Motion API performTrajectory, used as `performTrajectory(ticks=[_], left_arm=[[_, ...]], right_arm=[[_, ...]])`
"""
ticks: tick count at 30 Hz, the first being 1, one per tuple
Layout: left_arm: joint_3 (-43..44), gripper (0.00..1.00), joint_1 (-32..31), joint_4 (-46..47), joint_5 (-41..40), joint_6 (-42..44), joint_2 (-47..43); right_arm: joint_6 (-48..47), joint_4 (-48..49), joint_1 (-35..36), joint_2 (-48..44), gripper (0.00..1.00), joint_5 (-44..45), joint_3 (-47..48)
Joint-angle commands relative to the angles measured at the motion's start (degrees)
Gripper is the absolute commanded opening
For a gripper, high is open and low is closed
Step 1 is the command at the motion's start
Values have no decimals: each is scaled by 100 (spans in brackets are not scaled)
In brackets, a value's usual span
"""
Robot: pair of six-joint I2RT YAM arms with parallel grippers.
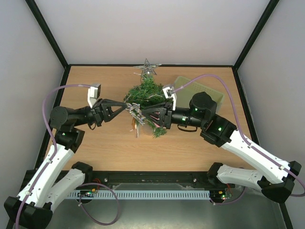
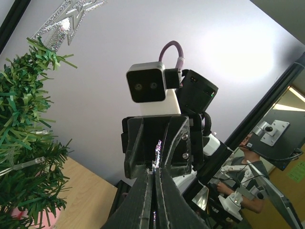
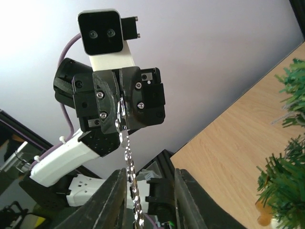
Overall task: Decorate the small christmas tree
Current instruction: Place the decoration item on the Christmas tree.
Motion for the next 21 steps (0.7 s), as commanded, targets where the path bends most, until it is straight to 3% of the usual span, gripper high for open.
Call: performTrajectory(ticks=[1,4,10,13,17,18,21], left_arm=[[0,3,39,235,-42,-80,-65],[5,2,44,176,-89,-38,-50],[-13,3,43,157,-193,-63,-14],[-18,2,43,149,-201,-65,-2],[26,4,65,-417,-333,314,9],[57,9,86,-663,-405,467,15],[251,43,254,-1671,-848,1110,-17]], right_arm=[[-33,184,30,-16,22,-216,-89],[-20,230,29,-75,15,-210,-159],[25,234,37,-113,18,-202,-210],[12,325,32,-136,3,-246,-237],[31,440,39,-237,2,-42,-220],[75,457,38,-251,2,78,-214],[156,344,137,-238,2,453,-213]])
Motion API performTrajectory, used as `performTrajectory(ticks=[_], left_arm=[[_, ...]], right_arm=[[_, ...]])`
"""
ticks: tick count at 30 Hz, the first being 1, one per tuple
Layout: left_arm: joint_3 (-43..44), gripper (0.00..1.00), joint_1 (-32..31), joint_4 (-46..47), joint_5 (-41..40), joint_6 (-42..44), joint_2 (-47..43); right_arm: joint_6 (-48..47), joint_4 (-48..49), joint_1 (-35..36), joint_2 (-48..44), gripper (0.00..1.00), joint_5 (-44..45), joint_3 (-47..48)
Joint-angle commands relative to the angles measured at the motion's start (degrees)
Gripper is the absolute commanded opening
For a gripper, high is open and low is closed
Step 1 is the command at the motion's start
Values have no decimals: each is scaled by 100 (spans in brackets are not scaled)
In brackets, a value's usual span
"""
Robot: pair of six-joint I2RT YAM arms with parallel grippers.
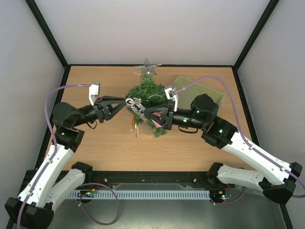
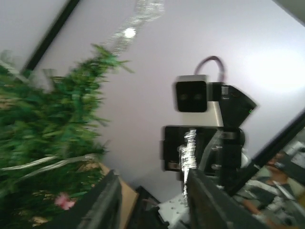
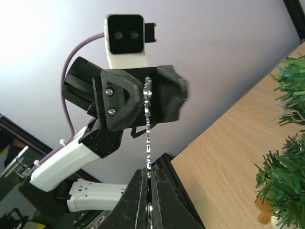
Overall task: Decorate the small christmas tree
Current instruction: Place the decoration item on the Christmas tree.
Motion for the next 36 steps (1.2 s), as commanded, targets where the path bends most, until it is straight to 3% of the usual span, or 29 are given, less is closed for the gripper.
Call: performTrajectory(ticks=[1,5,9,14,21,27,36], left_arm=[[321,48,239,-1505,-693,998,-33],[550,58,488,-2572,-1349,1795,48],[430,56,795,-2874,-1648,2066,218],[148,53,1150,-2656,-1447,1944,474],[554,51,1194,-3456,-1572,2485,298],[778,44,1037,-3810,-1442,2688,111],[707,36,426,-3344,-1343,2466,-217]], right_arm=[[77,114,192,-104,2,611,-1],[71,-249,363,-37,2,1201,69],[93,-558,634,169,2,1966,237],[12,-906,1200,684,2,3115,716],[46,-2085,1462,1473,2,4230,1671],[49,-2630,1469,1687,2,4591,1945],[4,-2657,1470,1876,2,4692,1976]])
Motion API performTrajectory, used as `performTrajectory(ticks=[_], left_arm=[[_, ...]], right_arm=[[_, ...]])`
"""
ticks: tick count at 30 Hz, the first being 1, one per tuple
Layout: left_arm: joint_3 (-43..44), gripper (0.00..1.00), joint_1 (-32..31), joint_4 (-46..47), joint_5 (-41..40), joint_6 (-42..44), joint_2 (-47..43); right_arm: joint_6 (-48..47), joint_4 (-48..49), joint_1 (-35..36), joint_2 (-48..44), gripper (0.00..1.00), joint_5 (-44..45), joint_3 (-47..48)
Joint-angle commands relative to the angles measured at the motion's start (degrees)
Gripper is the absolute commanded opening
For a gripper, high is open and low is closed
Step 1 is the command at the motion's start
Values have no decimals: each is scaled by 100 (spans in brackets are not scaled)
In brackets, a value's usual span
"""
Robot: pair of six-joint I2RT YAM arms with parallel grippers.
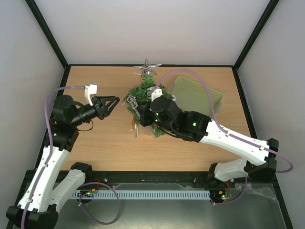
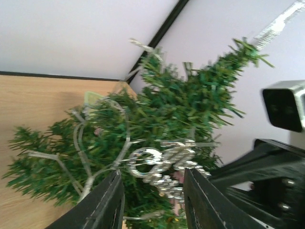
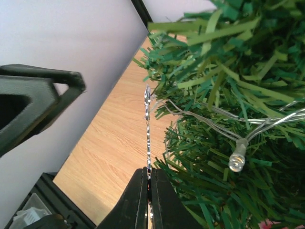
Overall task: Decorate the small christmas tree
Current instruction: Place the decoration item on the Christmas tree.
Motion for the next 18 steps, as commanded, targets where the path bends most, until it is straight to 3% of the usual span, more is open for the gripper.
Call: performTrajectory(ticks=[1,11,18], left_arm=[[26,35,-333,335,67,-141,-156],[-137,32,-1307,615,-446,-69,188],[-159,32,-1664,725,-711,37,448]], right_arm=[[-44,-236,44,93,2,312,171],[-137,-155,50,81,2,461,22],[-140,-209,48,103,2,547,-40]])
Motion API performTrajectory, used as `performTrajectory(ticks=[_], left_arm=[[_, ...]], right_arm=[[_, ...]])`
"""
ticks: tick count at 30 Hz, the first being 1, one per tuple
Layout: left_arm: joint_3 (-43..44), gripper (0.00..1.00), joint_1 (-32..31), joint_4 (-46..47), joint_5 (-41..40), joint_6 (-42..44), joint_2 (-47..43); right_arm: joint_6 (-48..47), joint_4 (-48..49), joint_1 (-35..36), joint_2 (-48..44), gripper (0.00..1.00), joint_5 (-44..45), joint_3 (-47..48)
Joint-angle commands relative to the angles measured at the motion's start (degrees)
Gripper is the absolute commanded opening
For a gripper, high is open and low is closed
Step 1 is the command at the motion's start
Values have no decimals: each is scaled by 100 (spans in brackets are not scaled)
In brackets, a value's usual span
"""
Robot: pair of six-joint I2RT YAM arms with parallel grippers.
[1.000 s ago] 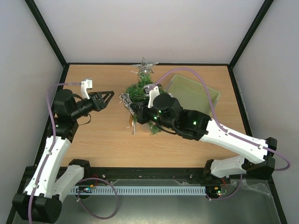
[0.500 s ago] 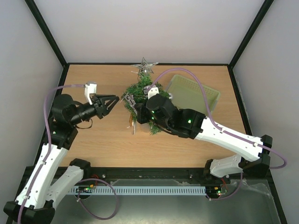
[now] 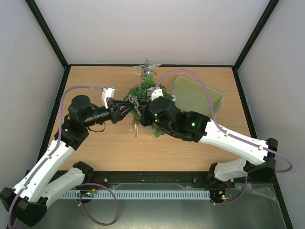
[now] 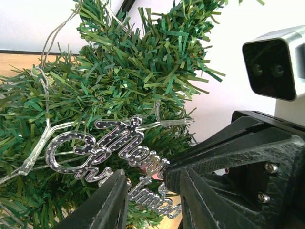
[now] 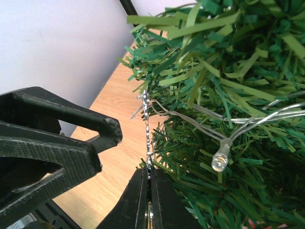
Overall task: Decorate the small christmas tree
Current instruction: Place the decoration item on the Christmas tree.
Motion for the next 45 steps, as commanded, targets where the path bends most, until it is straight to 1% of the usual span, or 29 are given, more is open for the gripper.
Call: performTrajectory(ticks=[1,9,14,29,36,45], left_arm=[[-41,32,-162,287,-223,112,98],[-61,32,-290,214,-465,223,223],[-77,32,-335,134,-647,330,219],[-153,30,-407,128,-818,463,365],[-151,29,-425,124,-832,488,403],[-145,29,-435,51,-867,498,348]], right_arm=[[-62,-104,32,31,2,273,-38],[-67,-195,37,109,2,280,-7],[-243,-297,36,168,2,238,43],[-328,-233,29,134,2,490,-83],[-324,-208,36,114,13,379,-53],[-359,-258,36,-68,19,366,51]])
